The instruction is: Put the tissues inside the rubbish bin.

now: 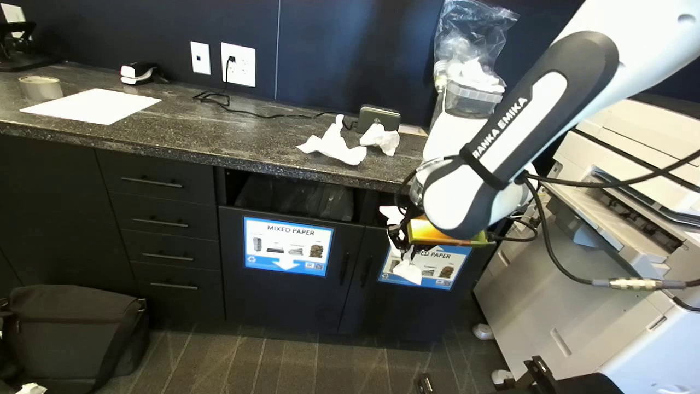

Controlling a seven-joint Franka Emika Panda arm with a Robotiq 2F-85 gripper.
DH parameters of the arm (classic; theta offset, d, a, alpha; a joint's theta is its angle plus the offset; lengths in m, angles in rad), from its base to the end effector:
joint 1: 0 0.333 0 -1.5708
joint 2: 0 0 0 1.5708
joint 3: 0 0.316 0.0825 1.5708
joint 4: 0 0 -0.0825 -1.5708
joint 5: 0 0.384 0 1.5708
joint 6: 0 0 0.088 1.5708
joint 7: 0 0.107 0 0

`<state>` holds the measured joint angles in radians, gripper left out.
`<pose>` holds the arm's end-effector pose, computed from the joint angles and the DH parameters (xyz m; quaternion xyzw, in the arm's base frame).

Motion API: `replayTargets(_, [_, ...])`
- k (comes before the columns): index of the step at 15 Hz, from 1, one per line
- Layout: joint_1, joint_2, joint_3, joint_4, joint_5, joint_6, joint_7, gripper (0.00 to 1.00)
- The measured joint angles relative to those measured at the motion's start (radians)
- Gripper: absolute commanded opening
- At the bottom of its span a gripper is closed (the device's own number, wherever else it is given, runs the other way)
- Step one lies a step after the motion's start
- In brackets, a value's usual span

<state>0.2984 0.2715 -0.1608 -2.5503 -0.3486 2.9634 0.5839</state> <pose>0.4550 0.0825 0.1826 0.9944 -0.0490 0.0861 0.0358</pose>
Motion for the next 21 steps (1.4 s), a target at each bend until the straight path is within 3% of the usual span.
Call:
replayTargets(5, [0.254, 0.141, -0.397, 0.094, -0.404, 0.166, 0.362, 0.13])
replayTargets(7, [0.356, 0.25, -0.526, 0.158, -0.436, 0.23, 0.444, 0.13])
replayTargets(9, [0.423, 0.362, -0.587, 0.212, -0.424, 0.281, 0.509, 0.13])
replayTargets(12, [0.476, 0.534, -0.604, 0.277, -0.356, 0.363, 0.573, 0.13])
replayTargets(15, [0.558, 0.708, -0.643, 0.326, -0.214, 0.441, 0.612, 0.13])
replayTargets(21, [0.719, 1.019, -0.679, 0.391, 0.28, 0.519, 0.527, 0.12])
